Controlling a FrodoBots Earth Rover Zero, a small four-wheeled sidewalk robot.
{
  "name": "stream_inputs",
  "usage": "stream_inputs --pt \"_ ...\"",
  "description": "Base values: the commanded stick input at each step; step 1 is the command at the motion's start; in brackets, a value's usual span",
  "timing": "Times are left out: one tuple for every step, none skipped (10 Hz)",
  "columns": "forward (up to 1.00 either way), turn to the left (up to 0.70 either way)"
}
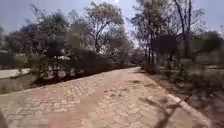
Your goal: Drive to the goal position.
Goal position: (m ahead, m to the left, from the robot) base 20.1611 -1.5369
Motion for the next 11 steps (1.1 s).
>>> stream_inputs --pt "1.0 0.0" --pt "1.0 0.0" --pt "1.0 0.0" --pt "1.0 0.0" --pt "1.0 0.0" --pt "1.0 -0.02" --pt "1.0 -0.17" --pt "1.0 -0.31" --pt "1.0 -0.31" --pt "1.0 -0.31" --pt "1.0 -0.04"
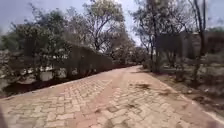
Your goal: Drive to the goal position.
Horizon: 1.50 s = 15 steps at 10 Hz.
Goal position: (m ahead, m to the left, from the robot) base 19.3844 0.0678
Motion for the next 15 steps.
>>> stream_inputs --pt "1.0 -0.01" --pt "1.0 0.0" --pt "1.0 0.0" --pt "1.0 0.0" --pt "1.0 0.0" --pt "1.0 0.0" --pt "1.0 0.0" --pt "1.0 0.0" --pt "1.0 0.0" --pt "1.0 0.0" --pt "1.0 0.0" --pt "1.0 0.0" --pt "1.0 0.0" --pt "1.0 0.0" --pt "1.0 -0.14"
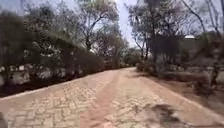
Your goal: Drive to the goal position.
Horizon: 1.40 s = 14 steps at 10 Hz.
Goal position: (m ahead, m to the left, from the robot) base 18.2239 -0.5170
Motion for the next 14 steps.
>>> stream_inputs --pt "1.0 -0.29" --pt "1.0 -0.32" --pt "1.0 -0.32" --pt "1.0 -0.09" --pt "1.0 -0.04" --pt "1.0 0.0" --pt "1.0 0.0" --pt "1.0 0.0" --pt "1.0 0.0" --pt "1.0 0.0" --pt "1.0 0.0" --pt "1.0 0.0" --pt "1.0 0.0" --pt "1.0 0.0"
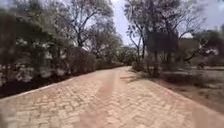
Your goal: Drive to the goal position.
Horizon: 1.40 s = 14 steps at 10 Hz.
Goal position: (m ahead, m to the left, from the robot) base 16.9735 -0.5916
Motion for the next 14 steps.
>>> stream_inputs --pt "1.0 0.0" --pt "1.0 0.0" --pt "1.0 0.0" --pt "1.0 0.0" --pt "1.0 0.0" --pt "1.0 0.0" --pt "1.0 0.0" --pt "1.0 0.0" --pt "1.0 0.0" --pt "1.0 0.0" --pt "1.0 0.0" --pt "1.0 0.0" --pt "1.0 0.0" --pt "1.0 0.0"
